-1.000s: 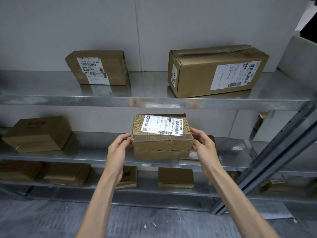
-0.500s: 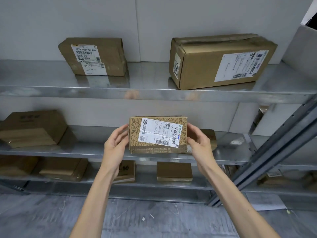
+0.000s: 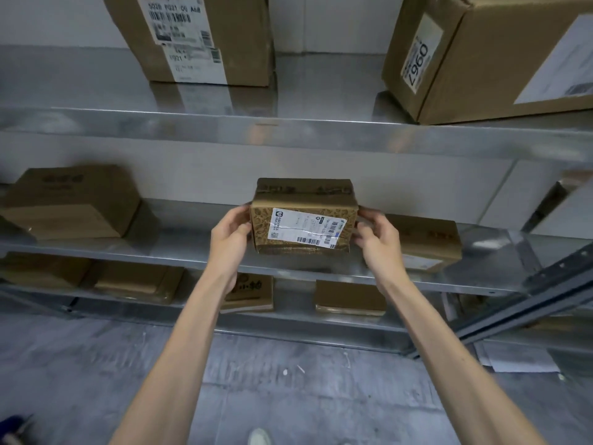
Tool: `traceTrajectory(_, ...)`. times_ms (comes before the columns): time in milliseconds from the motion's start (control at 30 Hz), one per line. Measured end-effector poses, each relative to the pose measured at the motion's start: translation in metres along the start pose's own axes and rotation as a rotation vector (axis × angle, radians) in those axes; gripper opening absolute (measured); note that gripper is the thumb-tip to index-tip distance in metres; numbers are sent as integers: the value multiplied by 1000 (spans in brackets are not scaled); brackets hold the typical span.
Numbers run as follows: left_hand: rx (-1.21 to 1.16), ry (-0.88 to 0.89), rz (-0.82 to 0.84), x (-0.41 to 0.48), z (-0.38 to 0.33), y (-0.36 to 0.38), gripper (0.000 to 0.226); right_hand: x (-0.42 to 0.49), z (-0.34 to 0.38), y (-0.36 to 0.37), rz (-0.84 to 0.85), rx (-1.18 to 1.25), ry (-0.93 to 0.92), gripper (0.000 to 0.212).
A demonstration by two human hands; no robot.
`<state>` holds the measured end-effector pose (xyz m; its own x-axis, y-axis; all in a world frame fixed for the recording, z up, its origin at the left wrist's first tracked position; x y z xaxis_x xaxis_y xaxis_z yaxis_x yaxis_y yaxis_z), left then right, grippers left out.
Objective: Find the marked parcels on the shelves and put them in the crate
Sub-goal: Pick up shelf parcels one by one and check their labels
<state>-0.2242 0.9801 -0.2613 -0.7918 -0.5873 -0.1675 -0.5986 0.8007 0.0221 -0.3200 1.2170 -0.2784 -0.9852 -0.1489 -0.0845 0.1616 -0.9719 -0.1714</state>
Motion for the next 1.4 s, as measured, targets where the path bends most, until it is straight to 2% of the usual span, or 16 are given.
traceTrajectory(167, -20, -34, 14, 32, 17, -6, 34, 17, -16, 22, -18, 54, 88, 21)
traceTrajectory(300, 18, -71, 45, 53, 36, -8, 36, 29, -32, 32, -41, -1, 126, 15)
traceTrajectory(333, 22, -78, 51, 56, 41, -7, 39, 31, -35, 34, -39, -9, 135, 18)
traceTrajectory(400, 20, -92, 62, 62, 50, -5, 43, 33, -41, 38, -40, -29, 176, 44)
traceTrajectory(433, 14, -101, 63, 64, 54, -3, 44, 33, -44, 39, -41, -46, 187, 49)
traceTrajectory(533, -7, -131, 63, 67, 63, -1, 43, 34, -48, 43, -65, -79, 167, 20)
traceTrajectory(633, 8, -150, 74, 68, 71, 0, 43, 34, -53, 44, -90, -121, 168, 14)
traceTrajectory(833, 71, -196, 85, 65, 80, -2, 48, 29, -68, 50, -59, -194, 165, 33)
traceTrajectory(1067, 152, -188, 174, 57, 80, -6, 57, 23, -66, 53, -82, -255, 162, 41)
traceTrajectory(1133, 177, -168, 179, 53, 77, -14, 65, 17, -60, 52, -131, -283, 136, 43)
traceTrajectory(1267, 181, -106, 131, 50, 64, -48, 66, 2, -30, 64, -226, -497, -73, 42)
traceTrajectory(1400, 147, -38, 46, 52, 39, -106, 62, -16, 8, 114, -190, -633, -161, 45)
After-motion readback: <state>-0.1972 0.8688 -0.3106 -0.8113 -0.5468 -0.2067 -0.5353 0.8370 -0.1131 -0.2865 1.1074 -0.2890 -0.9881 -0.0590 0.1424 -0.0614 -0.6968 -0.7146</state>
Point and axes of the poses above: each hand's wrist, its own x-axis towards the middle knuckle, its own y-axis out of the palm, z = x × y, the point moved 4 cm from there along x, towards the middle knuckle, and after that the axes turned 5 degrees about -x, right-handed, at the moved point
